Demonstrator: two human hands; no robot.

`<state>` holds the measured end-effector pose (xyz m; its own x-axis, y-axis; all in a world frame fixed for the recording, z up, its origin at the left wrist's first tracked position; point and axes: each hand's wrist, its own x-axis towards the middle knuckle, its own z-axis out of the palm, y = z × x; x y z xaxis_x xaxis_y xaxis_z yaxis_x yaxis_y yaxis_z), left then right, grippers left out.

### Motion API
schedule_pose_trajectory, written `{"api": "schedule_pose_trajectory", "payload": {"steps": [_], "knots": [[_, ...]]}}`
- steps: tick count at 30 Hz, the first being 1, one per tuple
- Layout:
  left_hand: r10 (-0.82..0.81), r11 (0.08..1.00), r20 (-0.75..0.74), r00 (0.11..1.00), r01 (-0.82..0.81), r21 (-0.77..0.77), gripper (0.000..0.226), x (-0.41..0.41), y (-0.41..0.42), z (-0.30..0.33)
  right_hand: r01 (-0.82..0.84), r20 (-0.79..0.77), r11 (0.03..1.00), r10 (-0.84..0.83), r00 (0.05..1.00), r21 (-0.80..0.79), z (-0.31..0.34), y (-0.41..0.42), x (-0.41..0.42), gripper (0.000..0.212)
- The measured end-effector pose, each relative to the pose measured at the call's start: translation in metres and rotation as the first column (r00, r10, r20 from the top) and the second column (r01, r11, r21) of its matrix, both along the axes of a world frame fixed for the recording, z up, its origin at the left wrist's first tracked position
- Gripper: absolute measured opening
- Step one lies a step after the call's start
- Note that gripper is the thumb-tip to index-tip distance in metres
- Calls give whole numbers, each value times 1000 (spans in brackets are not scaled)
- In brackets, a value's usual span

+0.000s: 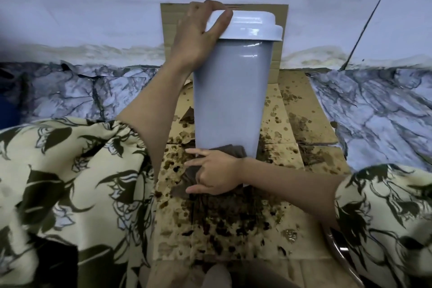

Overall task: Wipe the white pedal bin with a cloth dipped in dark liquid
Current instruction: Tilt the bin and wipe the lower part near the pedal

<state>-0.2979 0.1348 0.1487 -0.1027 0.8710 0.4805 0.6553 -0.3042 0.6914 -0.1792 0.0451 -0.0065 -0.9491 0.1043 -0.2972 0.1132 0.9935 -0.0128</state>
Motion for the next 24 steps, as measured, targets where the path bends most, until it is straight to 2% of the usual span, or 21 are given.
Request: {"api": "schedule_pose_trajectory", "payload": {"steps": [1,3,5,6,8,10,11,12,13,14,15,16,17,19,21,24], "knots": [[-3,1000,2,1000,3,-1,29,0,0,1,-23,14,999,23,1000,22,2,2,-3,68],[-10,1000,7,1000,10,-6,28,-1,1,1,-40,-72,996,45,996,75,2,1,0,65],[-18,1000,6,1000,18,-8,28,-4,1,1,13,-308,989,32,951,144,-2,-6,13,55],[-20,1000,5,1000,20,-6,28,-6,1,0,76,-476,986,2,879,146,-6,-8,21,47],[-18,1000,2,1000,18,-2,28,-5,1,0,230,-756,968,-74,650,103,-15,-7,38,33],[-13,1000,5,1000,13,-8,28,-4,2,0,372,-873,928,-155,462,32,-16,-6,47,28],[-9,1000,8,1000,9,-10,28,-3,2,1,417,-894,909,-212,394,-31,-15,-7,48,28],[-4,1000,12,1000,4,-8,28,-2,2,1,427,-892,900,-261,368,-87,-13,-9,47,28],[0,1000,14,1000,0,-3,28,-1,2,1,402,-854,909,-296,428,-114,-12,-12,44,29],[3,1000,15,1000,-3,1,29,0,2,0,348,-761,930,-307,571,-114,-11,-13,40,31],[3,1000,14,1000,-3,5,29,1,2,0,284,-604,953,-289,743,-106,-11,-14,34,36],[-1,1000,12,1000,1,8,30,2,1,-1,230,-442,969,-245,863,-88,-11,-14,30,42],[-6,1000,9,1000,6,9,30,2,1,-1,185,-335,981,-194,922,-61,-11,-11,27,47],[-6,1000,2,1000,6,2,31,0,1,1,143,-290,990,-139,947,-9,-8,-5,26,52],[2,1000,0,1000,-2,-14,31,-2,2,3,163,-358,985,-134,924,52,-5,-2,32,52],[0,1000,10,1000,0,-16,30,-5,4,1,314,-595,944,-194,780,105,-8,4,55,43]]}}
